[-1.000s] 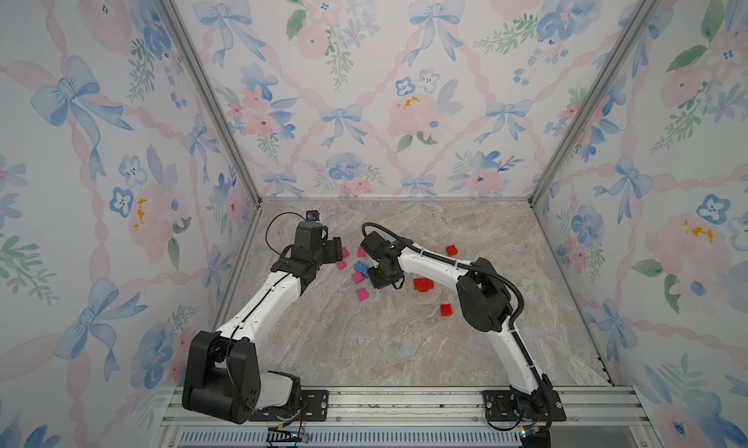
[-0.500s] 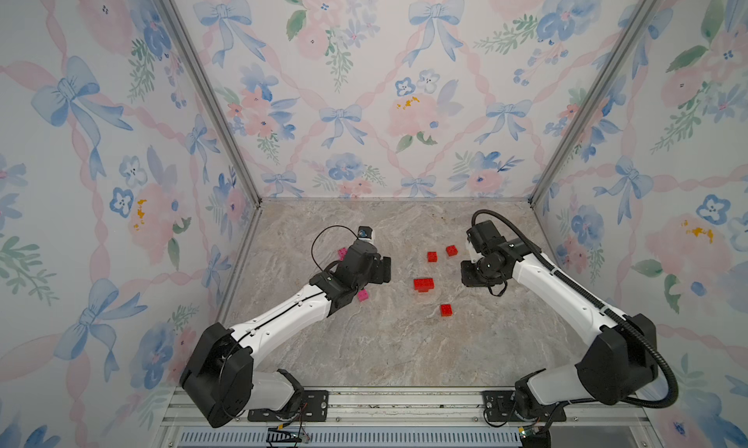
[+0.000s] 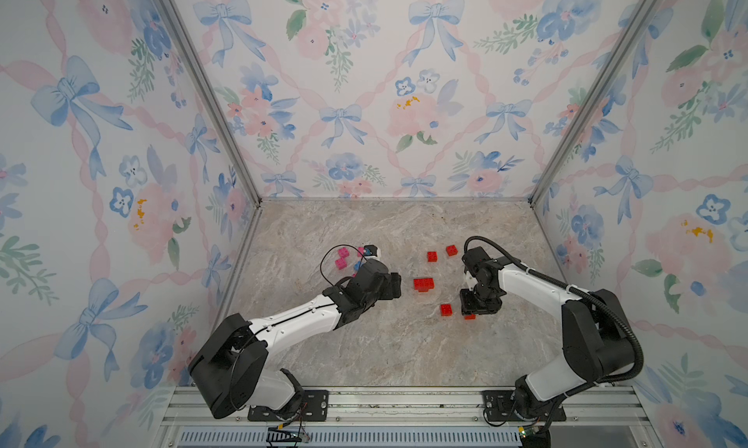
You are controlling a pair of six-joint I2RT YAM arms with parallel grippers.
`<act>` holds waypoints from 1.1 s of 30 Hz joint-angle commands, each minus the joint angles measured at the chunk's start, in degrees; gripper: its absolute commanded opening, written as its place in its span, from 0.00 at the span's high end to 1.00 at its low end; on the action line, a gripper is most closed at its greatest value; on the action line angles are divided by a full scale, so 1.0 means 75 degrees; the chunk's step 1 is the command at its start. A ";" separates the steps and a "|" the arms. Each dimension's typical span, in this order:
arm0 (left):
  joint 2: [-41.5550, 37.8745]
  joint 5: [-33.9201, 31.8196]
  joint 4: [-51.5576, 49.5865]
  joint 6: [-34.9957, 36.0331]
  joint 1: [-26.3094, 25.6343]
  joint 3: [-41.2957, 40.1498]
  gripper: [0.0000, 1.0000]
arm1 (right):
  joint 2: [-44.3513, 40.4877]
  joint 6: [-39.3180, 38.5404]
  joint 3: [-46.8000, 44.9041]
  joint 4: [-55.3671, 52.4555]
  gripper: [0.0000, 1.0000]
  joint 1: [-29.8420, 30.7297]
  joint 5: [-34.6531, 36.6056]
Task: Assemble the letter v with lego
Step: Place the lego brick at the center of the board, then pick up the lego brick from the center of the board.
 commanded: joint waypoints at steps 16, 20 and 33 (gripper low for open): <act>-0.0376 0.0095 0.0488 -0.0205 0.0216 -0.0364 0.15 | 0.0534 0.0175 0.0305 -0.0055 0.62 0.0072 0.0206; -0.0414 0.0087 0.0500 -0.0204 0.0274 -0.0435 0.15 | 0.0493 0.0120 0.0433 -0.0290 0.73 0.0078 0.0289; -0.0096 0.0666 0.1016 -0.0299 0.0383 -0.0424 0.16 | 0.0528 0.0050 0.1595 -0.0700 0.91 0.0890 -0.0159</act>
